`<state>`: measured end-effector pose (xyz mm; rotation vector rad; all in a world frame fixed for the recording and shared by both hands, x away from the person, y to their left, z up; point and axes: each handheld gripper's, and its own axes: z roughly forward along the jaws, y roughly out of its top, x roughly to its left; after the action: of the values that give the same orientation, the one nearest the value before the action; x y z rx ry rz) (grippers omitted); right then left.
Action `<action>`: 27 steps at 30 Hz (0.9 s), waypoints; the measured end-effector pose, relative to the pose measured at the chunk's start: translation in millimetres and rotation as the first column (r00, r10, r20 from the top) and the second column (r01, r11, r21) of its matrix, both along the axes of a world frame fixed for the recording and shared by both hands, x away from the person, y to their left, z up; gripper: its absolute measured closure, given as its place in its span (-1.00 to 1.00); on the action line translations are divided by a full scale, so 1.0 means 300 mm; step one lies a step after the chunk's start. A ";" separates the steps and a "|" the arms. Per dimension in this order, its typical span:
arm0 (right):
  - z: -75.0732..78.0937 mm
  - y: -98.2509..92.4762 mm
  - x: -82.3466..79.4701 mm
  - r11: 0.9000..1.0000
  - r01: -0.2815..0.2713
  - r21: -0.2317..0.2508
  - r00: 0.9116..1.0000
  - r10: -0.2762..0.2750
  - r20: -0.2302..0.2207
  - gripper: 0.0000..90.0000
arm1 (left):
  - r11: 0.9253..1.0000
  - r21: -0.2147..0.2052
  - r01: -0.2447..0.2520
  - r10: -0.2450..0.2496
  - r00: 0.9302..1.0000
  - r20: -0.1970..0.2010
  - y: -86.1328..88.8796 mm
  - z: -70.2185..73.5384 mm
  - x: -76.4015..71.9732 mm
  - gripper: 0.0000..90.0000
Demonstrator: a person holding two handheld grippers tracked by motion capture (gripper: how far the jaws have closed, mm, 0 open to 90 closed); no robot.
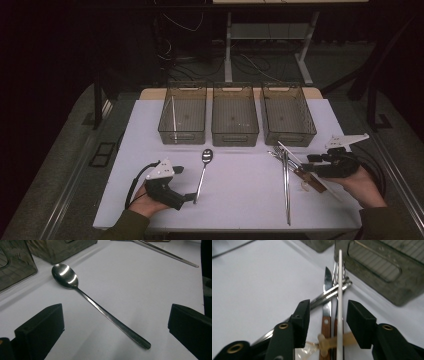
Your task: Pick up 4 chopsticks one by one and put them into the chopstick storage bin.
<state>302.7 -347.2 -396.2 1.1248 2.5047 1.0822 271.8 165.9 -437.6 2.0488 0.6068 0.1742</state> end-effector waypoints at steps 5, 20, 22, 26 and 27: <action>-0.014 -0.031 -0.021 0.999 -0.011 -0.037 1.000 0.010 -0.023 0.35 | 1.000 0.001 0.000 0.000 1.000 0.000 0.000 0.000 -0.001 -1.00; -0.067 -0.074 -0.035 0.989 -0.021 -0.147 0.994 0.004 -0.111 0.60 | 1.000 0.004 -0.001 0.001 1.000 0.001 0.000 0.003 -0.003 -1.00; -0.074 -0.072 -0.030 0.987 -0.024 -0.158 0.993 0.005 -0.120 0.62 | 1.000 0.005 -0.001 0.001 1.000 0.000 0.000 0.002 -0.002 -1.00; -0.081 -0.067 -0.028 0.985 -0.031 -0.171 0.991 0.007 -0.137 0.66 | 1.000 0.007 0.000 0.000 1.000 0.001 -0.001 0.003 -0.002 -1.00; -0.082 -0.067 -0.027 0.985 -0.030 -0.172 0.990 0.006 -0.138 0.66 | 1.000 0.007 0.000 0.000 1.000 0.001 -0.001 0.002 -0.003 -1.00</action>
<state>294.6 -367.2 -420.8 1.1643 2.6584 0.7959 271.0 165.7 -436.9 2.0557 0.6067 0.1776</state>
